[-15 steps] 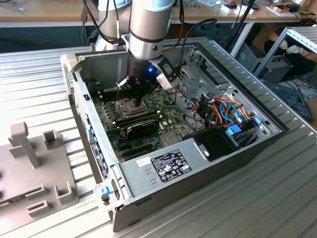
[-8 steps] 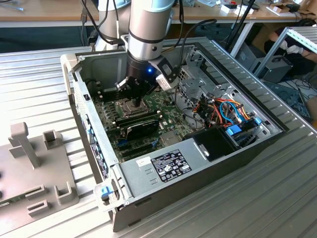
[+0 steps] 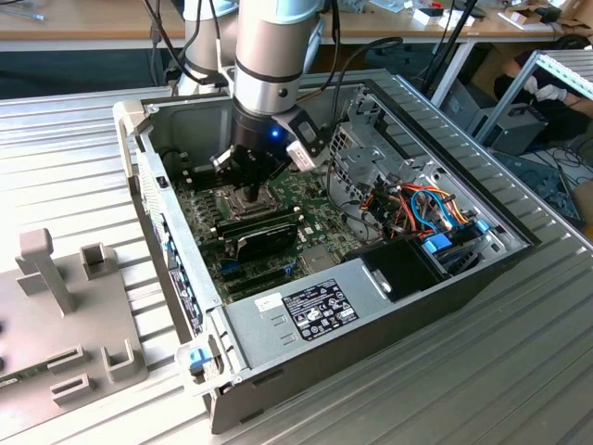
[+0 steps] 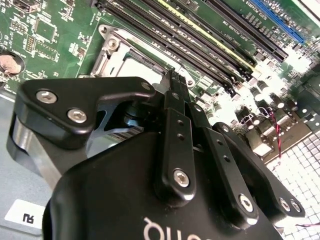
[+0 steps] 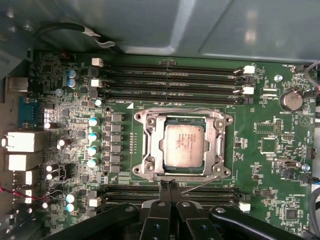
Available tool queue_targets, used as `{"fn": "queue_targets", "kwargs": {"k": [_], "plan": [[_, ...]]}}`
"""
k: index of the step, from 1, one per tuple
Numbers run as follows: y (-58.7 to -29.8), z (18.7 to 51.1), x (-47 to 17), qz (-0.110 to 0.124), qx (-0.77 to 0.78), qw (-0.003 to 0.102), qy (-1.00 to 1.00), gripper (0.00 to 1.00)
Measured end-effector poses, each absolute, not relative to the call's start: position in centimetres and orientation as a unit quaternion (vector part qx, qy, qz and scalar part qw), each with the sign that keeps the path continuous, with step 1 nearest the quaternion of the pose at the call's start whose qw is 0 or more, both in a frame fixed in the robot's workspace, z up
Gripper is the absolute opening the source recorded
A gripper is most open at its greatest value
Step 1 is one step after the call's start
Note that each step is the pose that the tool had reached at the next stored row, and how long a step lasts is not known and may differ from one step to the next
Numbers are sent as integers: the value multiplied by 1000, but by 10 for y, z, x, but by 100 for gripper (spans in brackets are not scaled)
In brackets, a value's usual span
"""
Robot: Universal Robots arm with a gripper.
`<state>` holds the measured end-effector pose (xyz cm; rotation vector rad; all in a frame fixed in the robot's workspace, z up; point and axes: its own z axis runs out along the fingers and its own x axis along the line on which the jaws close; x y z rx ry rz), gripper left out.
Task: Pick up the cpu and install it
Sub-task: 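Install the second cpu locking lever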
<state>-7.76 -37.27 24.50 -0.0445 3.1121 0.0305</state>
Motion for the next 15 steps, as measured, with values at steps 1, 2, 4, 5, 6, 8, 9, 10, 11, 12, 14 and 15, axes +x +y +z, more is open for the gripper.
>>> {"fn": "queue_targets", "kwargs": {"k": [1,2,4,5,6,8,9,10,11,12,14,15], "plan": [[-373,245,-79,10,-14,15,1000,11],[-373,245,-80,10,-14,15,1000,11],[-373,245,-82,10,-14,15,1000,11],[-373,245,-82,10,-14,15,1000,11],[-373,245,-82,10,-14,15,1000,11],[-373,245,-82,10,-14,15,1000,11],[-373,245,-82,10,-14,14,1000,11],[-373,245,-82,10,-14,14,1000,11],[-373,245,-82,10,-14,14,1000,11],[-373,244,-82,10,-14,14,1000,11],[-373,244,-82,10,-14,14,1000,11],[-373,244,-82,10,-14,14,1000,11]]}}
